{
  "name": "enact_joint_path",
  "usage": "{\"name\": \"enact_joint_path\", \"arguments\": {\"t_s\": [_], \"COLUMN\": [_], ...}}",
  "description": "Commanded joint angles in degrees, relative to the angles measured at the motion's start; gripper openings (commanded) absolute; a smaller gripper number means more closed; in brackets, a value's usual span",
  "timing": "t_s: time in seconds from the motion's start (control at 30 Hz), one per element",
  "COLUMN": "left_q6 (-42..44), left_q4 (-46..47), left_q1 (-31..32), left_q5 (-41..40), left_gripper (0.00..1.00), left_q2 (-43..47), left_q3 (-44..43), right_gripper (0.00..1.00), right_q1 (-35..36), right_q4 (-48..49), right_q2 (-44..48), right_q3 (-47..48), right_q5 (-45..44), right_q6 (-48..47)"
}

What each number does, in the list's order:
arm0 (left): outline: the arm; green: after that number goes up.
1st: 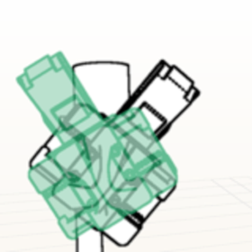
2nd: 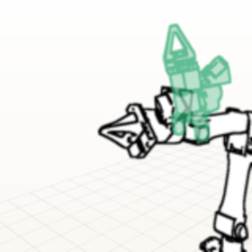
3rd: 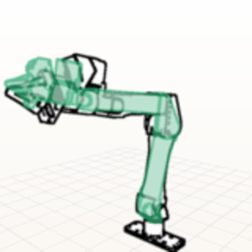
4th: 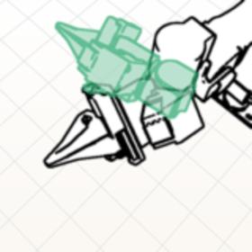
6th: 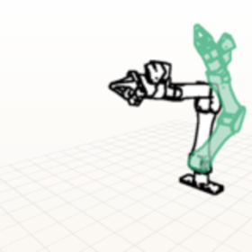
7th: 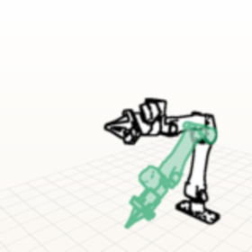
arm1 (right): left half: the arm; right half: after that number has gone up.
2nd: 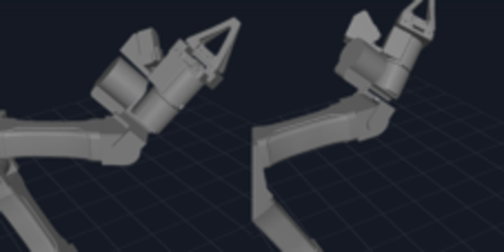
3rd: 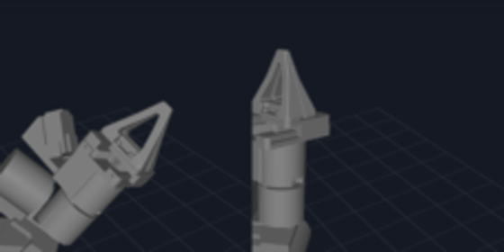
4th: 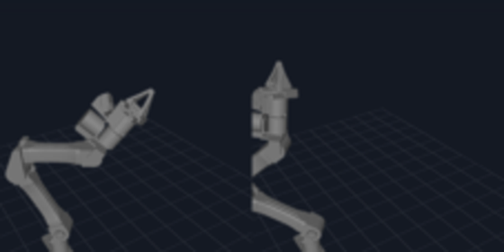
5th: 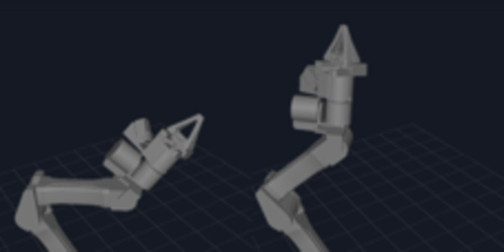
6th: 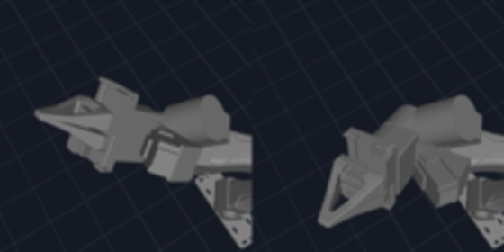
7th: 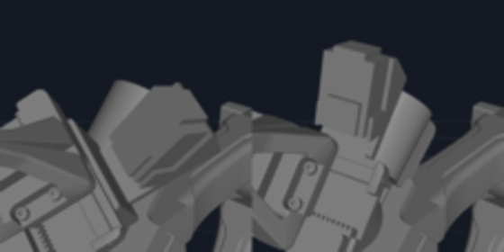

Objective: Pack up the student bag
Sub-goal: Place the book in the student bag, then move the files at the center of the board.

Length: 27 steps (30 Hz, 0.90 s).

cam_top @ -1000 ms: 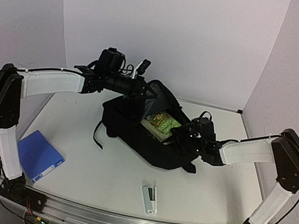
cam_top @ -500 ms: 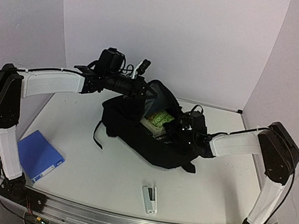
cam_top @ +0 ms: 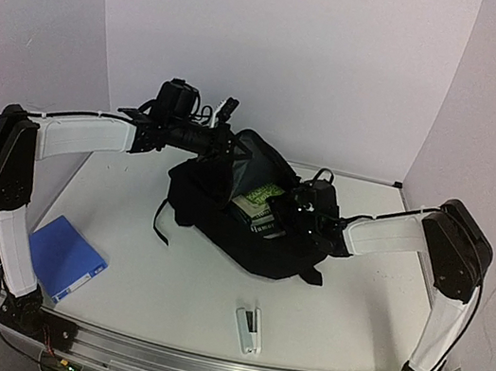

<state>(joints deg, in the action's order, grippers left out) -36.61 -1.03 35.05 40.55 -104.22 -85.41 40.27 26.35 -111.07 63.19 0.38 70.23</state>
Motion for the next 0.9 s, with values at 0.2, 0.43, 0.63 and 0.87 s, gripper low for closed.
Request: {"name": "enact_joint_path", "arguments": {"t_s": [0.2,0.43,0.63,0.87], "left_q6": [-8.27,-7.99,-4.58,-0.89], "left_q4": [4.08,1.22,-2.83,-11.01], "left_q1": [-7.16,-9.11,-9.52,-11.00], "left_q5": [0.22,-2.40,-4.20,-14.60], "left_gripper": [0.13,0.27,0.61,0.92], "left_q2": [-5.18,-9.77,-5.25,10.18], "left_q3": [1.31,-0.35,0.69,11.08], "right_gripper": [0.32,0.42,0.48,0.50], "right_q1": [0.34,0.36,0.34,0.46], "right_q4": [-4.21,-12.19,-17.34,-19.30], "right_q2": [19.57,30.20,37.83,41.54], "right_q3": [-9.34,-11.58,-10.98,-10.33], "right_q5": [-9.61,-14.85,-14.89,-8.60], "right_q6": [-5.57,-9.97,-16.50,-21.77]}}
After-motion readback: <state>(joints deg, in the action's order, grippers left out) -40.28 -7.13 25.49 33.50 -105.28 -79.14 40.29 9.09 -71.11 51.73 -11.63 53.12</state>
